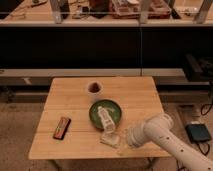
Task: Place the white sponge in the ceramic bowl
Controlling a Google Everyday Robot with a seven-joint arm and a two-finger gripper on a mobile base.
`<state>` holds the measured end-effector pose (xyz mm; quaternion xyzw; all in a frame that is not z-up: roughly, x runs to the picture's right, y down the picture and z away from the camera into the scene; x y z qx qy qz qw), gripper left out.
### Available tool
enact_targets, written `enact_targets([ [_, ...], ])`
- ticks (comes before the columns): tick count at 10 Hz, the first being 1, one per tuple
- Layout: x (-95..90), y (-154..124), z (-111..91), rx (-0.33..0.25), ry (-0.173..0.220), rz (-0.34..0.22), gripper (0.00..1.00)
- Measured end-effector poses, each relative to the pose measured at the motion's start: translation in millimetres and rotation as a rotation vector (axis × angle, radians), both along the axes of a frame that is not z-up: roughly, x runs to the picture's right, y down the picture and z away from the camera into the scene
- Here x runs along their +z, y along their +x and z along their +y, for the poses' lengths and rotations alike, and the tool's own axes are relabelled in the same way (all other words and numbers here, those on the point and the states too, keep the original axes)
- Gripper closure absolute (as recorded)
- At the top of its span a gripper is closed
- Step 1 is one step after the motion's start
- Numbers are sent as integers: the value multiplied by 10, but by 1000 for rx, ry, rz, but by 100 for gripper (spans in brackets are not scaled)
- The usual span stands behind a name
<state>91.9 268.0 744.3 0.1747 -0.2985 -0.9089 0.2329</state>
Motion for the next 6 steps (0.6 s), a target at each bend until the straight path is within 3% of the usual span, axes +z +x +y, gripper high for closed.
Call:
enact_targets([
  [6,266,-145,116,8,1,20,30],
])
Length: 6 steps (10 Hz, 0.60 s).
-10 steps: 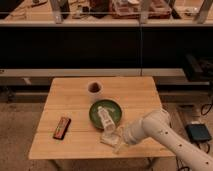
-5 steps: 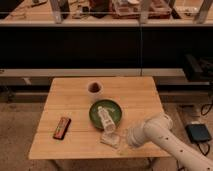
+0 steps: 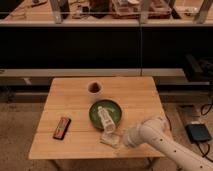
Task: Place the white sponge in the ceramic bowl
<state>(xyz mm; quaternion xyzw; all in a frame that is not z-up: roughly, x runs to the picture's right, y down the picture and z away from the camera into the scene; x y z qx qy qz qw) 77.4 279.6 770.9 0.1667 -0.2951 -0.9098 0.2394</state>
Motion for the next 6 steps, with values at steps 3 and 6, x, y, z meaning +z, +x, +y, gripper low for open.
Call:
enact_targets([
  [3,99,-103,-2,18,-4,-5,30],
  [6,164,-170,18,28,-19,-10,49],
])
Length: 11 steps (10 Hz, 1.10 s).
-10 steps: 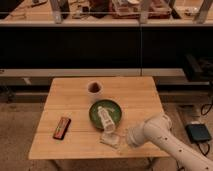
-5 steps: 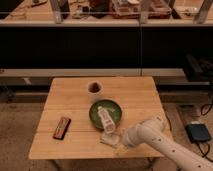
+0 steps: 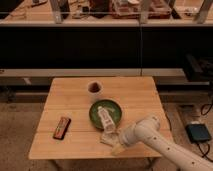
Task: Place the white sponge in the ceramic bowl
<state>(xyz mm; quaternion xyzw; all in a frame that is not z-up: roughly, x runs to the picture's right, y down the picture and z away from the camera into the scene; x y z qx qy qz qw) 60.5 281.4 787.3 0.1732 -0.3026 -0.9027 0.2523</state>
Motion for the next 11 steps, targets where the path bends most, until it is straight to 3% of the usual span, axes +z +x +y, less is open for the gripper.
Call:
enact_targets([
  [4,-32,174,-79,19,-7,39,92],
  [5,-67,282,-146,36,-5,60,97],
  [8,-290,1024,-517,134,16,196,100],
  [10,-405,1364,-775,151,33,264,100],
  [11,-417,1398,-937,149,43,268,100],
])
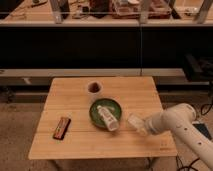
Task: Place the white sponge in the ceramic bowl
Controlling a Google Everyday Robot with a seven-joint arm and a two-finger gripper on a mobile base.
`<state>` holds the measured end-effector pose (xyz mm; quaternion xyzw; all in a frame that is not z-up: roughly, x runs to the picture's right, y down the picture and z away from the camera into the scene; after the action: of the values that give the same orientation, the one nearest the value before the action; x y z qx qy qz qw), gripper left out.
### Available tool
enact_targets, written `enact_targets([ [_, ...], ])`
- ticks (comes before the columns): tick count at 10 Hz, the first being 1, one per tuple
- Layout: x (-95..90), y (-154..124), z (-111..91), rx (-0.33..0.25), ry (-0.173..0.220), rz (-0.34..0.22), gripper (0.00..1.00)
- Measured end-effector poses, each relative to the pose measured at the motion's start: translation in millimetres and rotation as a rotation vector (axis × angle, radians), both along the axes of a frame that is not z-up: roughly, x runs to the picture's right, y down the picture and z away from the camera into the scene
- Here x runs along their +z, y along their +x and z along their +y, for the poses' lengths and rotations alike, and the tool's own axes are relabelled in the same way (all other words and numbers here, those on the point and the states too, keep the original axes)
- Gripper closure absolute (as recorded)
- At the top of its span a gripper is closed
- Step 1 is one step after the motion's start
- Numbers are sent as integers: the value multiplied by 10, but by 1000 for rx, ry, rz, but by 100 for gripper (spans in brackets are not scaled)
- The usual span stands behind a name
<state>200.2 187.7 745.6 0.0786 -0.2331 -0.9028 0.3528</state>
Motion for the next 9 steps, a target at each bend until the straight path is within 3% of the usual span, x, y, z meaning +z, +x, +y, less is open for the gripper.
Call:
enact_targets([
  [3,54,-192,-313,-9,16,-52,100],
  [6,244,-479,-650,-56,21,-96,100],
  [9,465,-786,-790,-114,0,-120,100],
])
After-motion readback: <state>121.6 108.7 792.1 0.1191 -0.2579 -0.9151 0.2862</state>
